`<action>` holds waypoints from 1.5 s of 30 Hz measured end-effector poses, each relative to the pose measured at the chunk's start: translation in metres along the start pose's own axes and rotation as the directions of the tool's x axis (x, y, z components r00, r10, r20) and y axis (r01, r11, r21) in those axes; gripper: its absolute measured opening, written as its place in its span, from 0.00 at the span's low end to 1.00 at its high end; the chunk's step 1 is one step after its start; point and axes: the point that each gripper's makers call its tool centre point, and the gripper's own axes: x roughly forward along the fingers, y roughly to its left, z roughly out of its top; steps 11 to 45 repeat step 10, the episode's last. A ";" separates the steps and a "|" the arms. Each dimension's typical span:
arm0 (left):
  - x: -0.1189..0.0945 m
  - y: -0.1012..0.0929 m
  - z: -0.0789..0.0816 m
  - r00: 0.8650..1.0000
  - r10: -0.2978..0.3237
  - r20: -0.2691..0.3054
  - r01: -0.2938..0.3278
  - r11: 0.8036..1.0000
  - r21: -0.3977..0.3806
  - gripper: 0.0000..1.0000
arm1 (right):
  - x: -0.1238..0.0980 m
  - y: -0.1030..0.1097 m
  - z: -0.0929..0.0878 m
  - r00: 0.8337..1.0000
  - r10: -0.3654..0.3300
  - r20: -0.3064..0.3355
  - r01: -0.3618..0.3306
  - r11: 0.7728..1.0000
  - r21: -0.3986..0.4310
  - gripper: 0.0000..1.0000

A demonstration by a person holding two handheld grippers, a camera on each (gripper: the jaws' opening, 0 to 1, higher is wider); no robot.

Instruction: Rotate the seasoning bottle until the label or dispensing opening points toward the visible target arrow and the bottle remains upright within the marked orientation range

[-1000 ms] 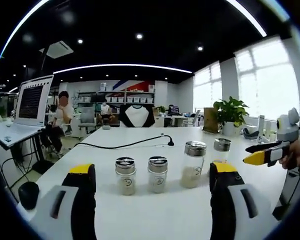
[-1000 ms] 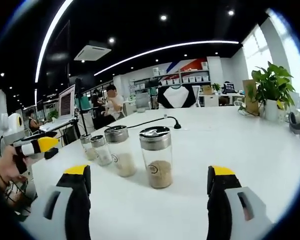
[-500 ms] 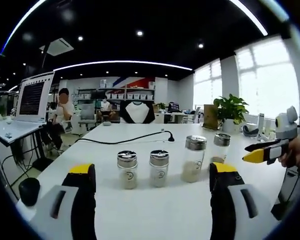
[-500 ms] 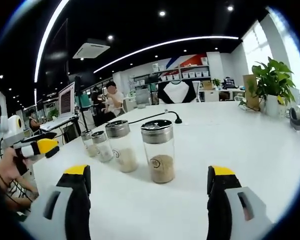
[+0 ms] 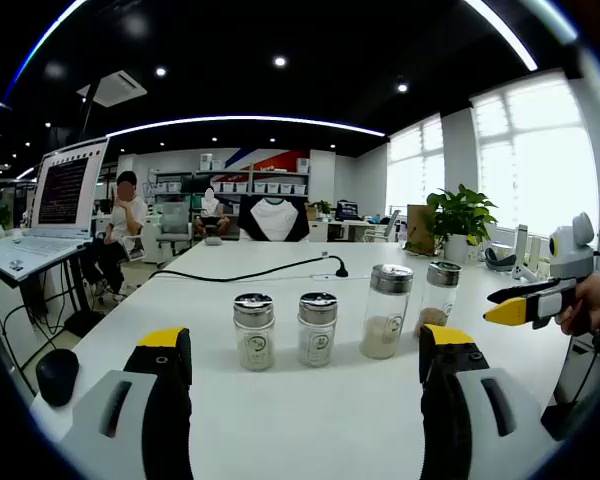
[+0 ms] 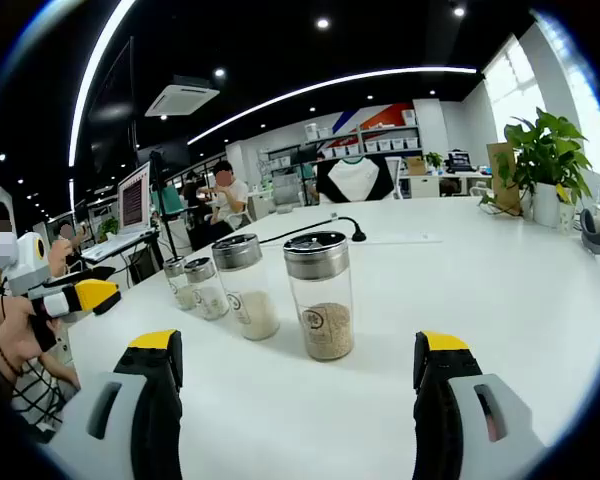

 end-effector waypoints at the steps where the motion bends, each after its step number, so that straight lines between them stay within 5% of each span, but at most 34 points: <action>1: 0.000 0.000 0.000 1.000 0.000 0.000 0.000 1.000 0.001 1.00 | -0.001 0.000 0.000 1.000 0.000 -0.001 0.000 1.000 -0.002 0.98; 45: 0.002 -0.003 0.002 1.000 -0.012 0.003 0.012 1.000 -0.006 1.00 | -0.001 -0.002 0.004 1.000 -0.007 0.006 0.007 1.000 -0.010 0.98</action>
